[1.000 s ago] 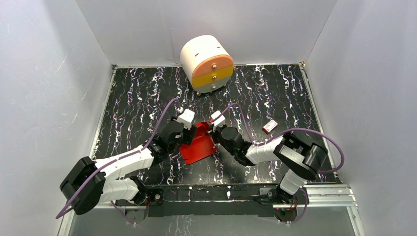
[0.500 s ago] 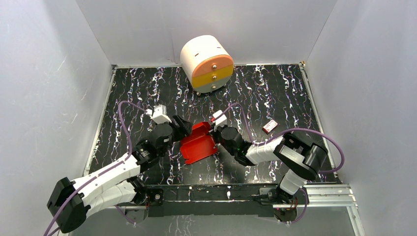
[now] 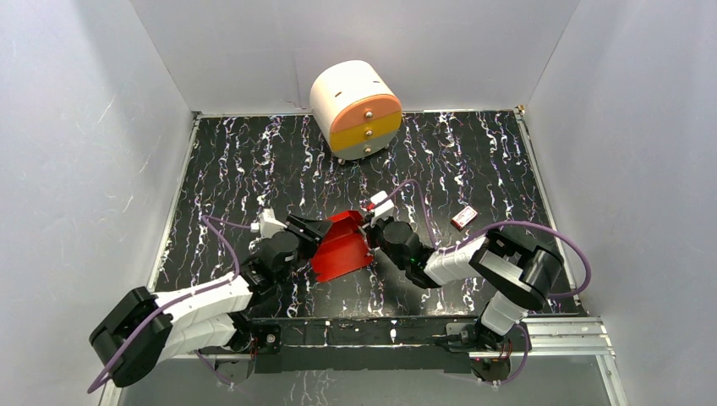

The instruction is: Fold the paper box

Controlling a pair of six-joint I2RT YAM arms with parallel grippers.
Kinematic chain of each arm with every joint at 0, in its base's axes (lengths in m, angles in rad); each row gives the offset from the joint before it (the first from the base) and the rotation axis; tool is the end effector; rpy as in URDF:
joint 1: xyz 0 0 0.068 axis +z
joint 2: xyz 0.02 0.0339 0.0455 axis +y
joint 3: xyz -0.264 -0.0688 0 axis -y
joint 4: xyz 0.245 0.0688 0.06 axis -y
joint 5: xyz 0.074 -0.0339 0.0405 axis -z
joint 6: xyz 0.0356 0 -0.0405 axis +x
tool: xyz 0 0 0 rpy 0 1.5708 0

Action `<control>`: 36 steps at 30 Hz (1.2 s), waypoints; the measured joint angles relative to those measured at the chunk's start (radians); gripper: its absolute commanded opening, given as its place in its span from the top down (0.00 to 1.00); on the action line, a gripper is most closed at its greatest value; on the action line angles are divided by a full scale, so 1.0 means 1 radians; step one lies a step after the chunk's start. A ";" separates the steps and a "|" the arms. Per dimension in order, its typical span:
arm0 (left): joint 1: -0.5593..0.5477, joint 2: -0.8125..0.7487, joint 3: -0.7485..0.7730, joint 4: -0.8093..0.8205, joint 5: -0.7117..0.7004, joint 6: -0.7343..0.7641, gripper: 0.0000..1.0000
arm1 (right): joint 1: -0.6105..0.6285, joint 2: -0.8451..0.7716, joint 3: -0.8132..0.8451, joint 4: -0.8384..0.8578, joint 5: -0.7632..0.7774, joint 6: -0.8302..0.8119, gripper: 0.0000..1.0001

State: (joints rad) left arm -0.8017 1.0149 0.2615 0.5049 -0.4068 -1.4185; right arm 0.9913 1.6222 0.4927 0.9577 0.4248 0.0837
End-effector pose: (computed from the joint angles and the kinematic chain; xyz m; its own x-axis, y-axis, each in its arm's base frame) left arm 0.1519 -0.1367 0.1877 -0.4146 -0.8769 -0.2432 -0.1094 0.3134 -0.9433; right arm 0.1751 0.2408 0.1631 -0.1384 -0.0724 -0.9877 -0.5303 0.8477 0.0122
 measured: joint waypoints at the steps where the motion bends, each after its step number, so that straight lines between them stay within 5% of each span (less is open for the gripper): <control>1: 0.000 0.015 -0.003 0.019 -0.005 -0.019 0.51 | 0.002 0.001 0.000 0.004 0.001 0.002 1.00; 18: 0.010 0.155 -0.013 0.205 -0.137 -0.164 0.62 | 0.076 0.044 0.000 0.060 0.101 0.045 1.00; 36: 0.145 0.312 -0.037 0.338 -0.042 -0.243 0.81 | 0.079 0.054 0.000 0.066 0.103 0.045 1.00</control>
State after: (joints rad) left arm -0.6563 1.3273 0.2241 0.8429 -0.4484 -1.6615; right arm 1.0702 1.6760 0.4931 1.0241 0.5282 0.1284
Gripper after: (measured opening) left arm 0.238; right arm 0.010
